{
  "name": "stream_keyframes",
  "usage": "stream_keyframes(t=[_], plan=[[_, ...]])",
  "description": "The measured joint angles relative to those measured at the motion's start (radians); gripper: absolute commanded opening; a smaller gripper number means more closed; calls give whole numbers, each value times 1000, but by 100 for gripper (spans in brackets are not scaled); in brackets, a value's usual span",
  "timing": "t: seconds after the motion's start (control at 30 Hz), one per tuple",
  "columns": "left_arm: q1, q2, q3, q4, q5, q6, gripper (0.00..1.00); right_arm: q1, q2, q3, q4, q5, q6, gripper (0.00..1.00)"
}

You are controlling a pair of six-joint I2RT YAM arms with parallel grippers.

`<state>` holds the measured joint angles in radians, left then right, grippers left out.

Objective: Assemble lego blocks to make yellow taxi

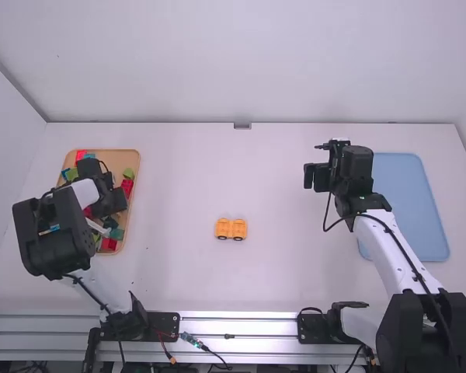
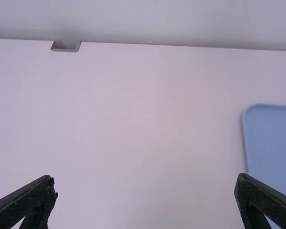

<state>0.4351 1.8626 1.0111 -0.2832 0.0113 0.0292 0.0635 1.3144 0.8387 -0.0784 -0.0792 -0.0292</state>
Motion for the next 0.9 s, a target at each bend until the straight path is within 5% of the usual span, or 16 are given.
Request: stream_keyframes(t=[0.27, 0.77, 0.9], plan=[[0, 0, -8, 12, 7, 6, 25, 0, 0, 0, 0, 0, 0, 99], [0, 0, 13, -55, 14, -21, 33, 0, 0, 0, 1, 0, 0, 99], [0, 0, 41, -93, 50, -31, 24, 0, 0, 0, 15, 0, 0, 99]])
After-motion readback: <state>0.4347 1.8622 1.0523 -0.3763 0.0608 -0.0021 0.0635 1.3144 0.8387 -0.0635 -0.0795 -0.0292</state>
